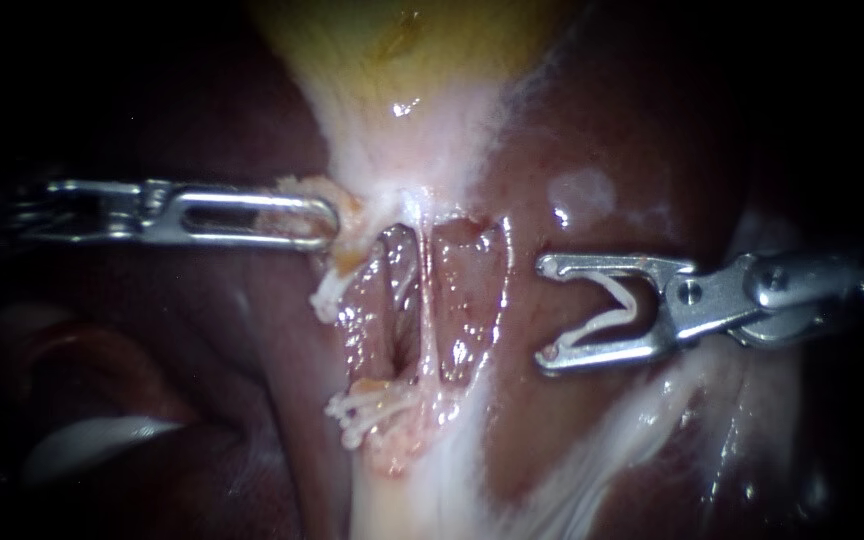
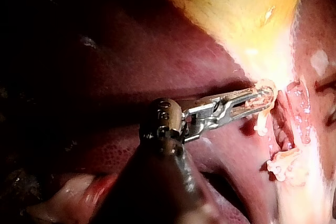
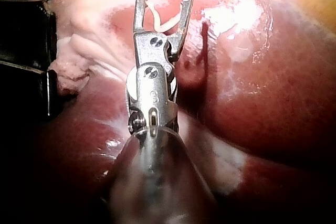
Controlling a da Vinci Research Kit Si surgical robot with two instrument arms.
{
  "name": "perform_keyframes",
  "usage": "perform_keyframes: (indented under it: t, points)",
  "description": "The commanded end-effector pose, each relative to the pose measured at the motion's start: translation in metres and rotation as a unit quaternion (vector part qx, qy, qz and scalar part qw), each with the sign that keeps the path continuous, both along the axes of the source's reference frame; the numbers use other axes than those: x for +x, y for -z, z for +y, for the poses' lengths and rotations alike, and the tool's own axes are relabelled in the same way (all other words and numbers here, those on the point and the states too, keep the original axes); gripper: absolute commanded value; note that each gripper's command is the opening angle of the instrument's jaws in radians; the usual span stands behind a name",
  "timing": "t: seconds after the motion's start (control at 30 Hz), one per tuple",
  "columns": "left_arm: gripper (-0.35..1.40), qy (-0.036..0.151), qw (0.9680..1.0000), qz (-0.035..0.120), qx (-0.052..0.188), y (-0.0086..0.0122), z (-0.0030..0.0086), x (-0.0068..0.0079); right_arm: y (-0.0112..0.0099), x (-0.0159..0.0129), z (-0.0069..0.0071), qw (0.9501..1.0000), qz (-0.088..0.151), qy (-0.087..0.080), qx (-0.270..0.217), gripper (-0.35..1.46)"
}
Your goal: Clipping first clip right tube
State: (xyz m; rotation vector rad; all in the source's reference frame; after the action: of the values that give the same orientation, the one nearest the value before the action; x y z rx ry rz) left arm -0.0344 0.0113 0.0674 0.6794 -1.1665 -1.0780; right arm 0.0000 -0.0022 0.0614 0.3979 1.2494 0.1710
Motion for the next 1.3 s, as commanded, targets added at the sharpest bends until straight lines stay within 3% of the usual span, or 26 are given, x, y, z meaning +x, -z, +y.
perform_keyframes:
  t: [0.03, 0.17, 0.37, 0.7, 0.97, 1.17, 1.3]
  points:
    - [-0.35, 0.005, 1.0, -0.003, -0.005, 0.0007, 0.0002, 0.0006, 0.0, 0.0, 0.0, 1.0, 0.0, 0.0, 0.0, 0.5]
    - [-0.35, 0.009, 0.9999, -0.005, -0.006, 0.0021, 0.0003, 0.0015, -0.0002, 0.0003, -0.0001, 1.0, 0.001, 0.001, 0.0, 0.5]
    - [-0.35, 0.011, 0.9999, -0.004, -0.007, 0.0022, -0.0002, 0.0012, -0.0014, 0.0018, -0.001, 1.0, 0.005, 0.005, -0.005, 0.5]
    - [-0.35, 0.011, 0.9999, -0.004, -0.008, 0.0021, -0.0003, 0.0012, -0.007, 0.0079, -0.0029, 0.9985, -0.001, -0.008, 0.053, 0.5]
    - [-0.35, 0.012, 0.9999, -0.003, -0.008, 0.002, -0.0004, 0.0011, -0.0103, 0.0121, -0.003, 0.9955, -0.004, -0.012, 0.094, 0.49]
    - [-0.35, 0.012, 0.9999, -0.003, -0.008, 0.0019, -0.0004, 0.0011, -0.0107, 0.0136, -0.0031, 0.9897, 0.03, -0.018, 0.139, 0.49]
    - [-0.35, 0.012, 0.9999, -0.003, -0.009, 0.0019, -0.0005, 0.0011, -0.0108, 0.0141, -0.0032, 0.9818, 0.059, -0.019, 0.179, 0.49]
